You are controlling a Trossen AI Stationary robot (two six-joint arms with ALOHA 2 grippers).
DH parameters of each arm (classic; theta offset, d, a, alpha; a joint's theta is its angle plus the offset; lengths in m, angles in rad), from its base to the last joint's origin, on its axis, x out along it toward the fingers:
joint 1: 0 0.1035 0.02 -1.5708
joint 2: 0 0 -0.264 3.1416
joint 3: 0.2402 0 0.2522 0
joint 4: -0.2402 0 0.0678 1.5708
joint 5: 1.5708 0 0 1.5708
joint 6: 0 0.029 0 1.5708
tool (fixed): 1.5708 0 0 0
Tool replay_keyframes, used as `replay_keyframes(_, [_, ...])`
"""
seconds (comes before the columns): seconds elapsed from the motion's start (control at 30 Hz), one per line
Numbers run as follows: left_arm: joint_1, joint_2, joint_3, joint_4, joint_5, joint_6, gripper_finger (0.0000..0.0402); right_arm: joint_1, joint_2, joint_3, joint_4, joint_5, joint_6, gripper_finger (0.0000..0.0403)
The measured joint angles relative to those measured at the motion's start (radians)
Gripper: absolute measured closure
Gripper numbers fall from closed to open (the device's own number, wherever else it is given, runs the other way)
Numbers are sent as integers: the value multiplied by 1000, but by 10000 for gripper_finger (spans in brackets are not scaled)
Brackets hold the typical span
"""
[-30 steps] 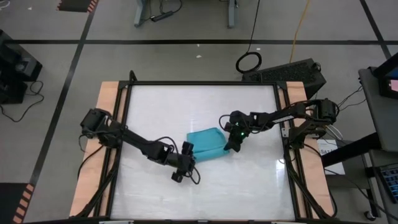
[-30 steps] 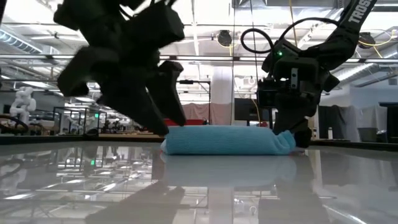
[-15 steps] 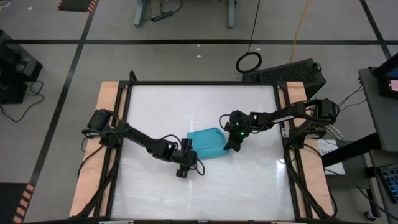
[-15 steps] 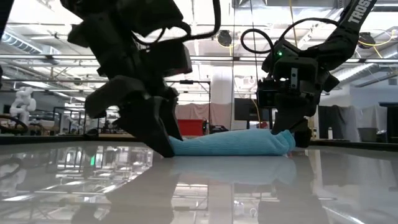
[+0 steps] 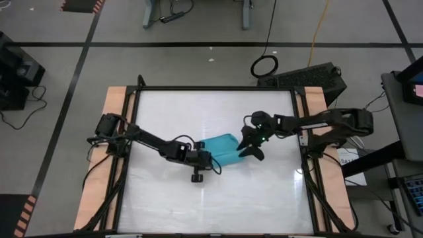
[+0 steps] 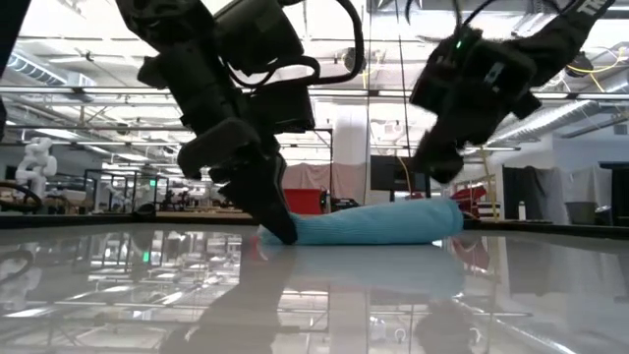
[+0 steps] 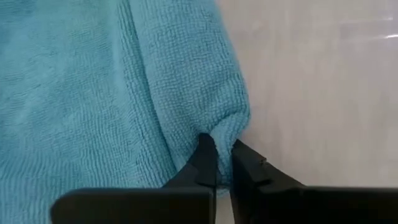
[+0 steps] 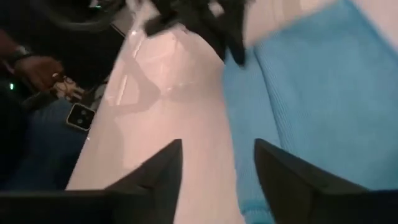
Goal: Roll towel
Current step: Roll the blue microfiber towel
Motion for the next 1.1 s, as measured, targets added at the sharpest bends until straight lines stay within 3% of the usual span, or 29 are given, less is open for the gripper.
replay_keyframes(0.13, [15,3,-2,48,90,0,363,57,-87,1,-49,70,-164,183])
replay_keyframes(0.37, [22,3,-2,57,196,-27,380,228,-112,0,-166,298,-454,193])
replay_keyframes(0.57, [26,3,-2,60,232,-58,382,324,-71,0,-185,482,-520,207])
replay_keyframes(1.1, [37,5,-4,89,292,-129,378,399,118,0,-91,708,-567,211])
